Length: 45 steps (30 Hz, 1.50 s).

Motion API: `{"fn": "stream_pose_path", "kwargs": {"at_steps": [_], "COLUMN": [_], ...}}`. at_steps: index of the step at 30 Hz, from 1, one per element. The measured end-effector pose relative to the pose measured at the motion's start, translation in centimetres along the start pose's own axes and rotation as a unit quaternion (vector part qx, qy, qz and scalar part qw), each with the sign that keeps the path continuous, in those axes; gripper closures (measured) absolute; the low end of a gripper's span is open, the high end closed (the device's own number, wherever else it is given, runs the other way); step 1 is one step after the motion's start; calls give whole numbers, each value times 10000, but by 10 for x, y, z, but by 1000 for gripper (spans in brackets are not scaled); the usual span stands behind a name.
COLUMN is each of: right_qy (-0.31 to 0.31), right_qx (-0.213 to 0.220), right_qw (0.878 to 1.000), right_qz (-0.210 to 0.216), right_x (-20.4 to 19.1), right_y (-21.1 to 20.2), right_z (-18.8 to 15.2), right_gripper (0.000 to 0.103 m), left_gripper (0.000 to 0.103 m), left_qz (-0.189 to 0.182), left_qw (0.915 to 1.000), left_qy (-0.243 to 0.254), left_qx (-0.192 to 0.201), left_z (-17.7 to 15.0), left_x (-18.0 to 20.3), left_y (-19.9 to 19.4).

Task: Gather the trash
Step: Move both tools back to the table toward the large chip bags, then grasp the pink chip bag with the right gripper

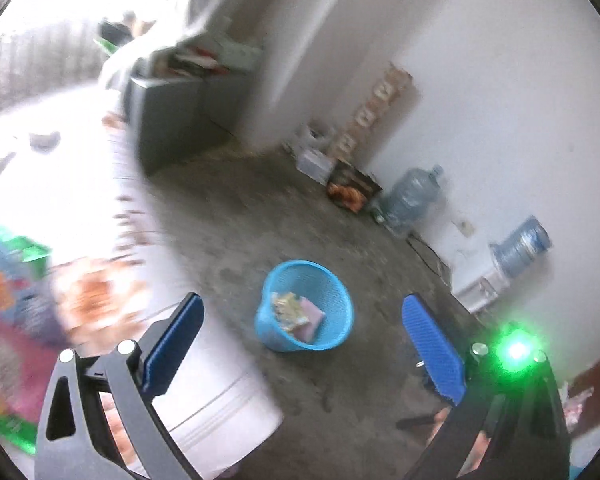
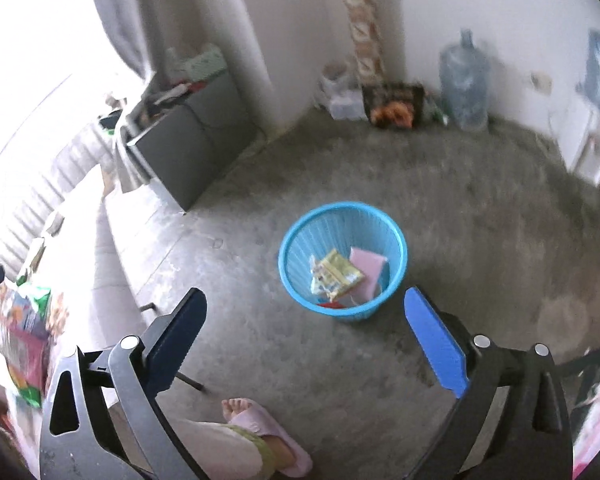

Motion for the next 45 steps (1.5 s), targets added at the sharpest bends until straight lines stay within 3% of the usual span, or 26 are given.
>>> {"fn": "stream_pose_path", "kwargs": {"at_steps": [4,8,14,20,25,31,38,45], "right_qy": [-618,-1322,-2550,-3153,-3616,-4122,-4434,-4795], "right_qx": [144,88,114,366,492,446,197,33], "right_qw": [9979,9912,9661,9404,9142,8892,8760,8598], "right_qz": [-96,-57,396,1222,1765,1934,1885,1756], "right_x": [-40,-86,-177,-260,-317,-366,-394,-413], "right_y": [-12,-11,-4,1,4,13,36,62], "right_z": [-2,-12,-30,-49,-71,-107,-134,-149], "right_gripper": [8,8,8,8,8,8,8,9], "left_gripper": [6,6,6,6,6,6,6,6], "left_qz": [388,1001,1824,2420,2463,2287,2250,2012], "left_qw": [9982,9908,9683,9469,9413,9374,9355,9413], "left_qy": [-84,-359,-1230,-1657,-1975,-2426,-2502,-2381], "left_qx": [451,834,1181,1319,1199,1002,1080,1294], "left_z": [-22,-51,-101,-135,-151,-157,-152,-130], "left_x": [-50,-111,-207,-258,-293,-320,-334,-335], "left_y": [-50,-100,-169,-197,-196,-177,-170,-164]}}
Point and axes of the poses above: each gripper's, at about its wrist camera, not at the fingertips, and y roughly the way its jaws point, x to its right, z to its top, the point moved 5 cm from there along y, roughly the way its jaws point, and after that the axes turned 13 degrees about z, right-handed, at the moved point
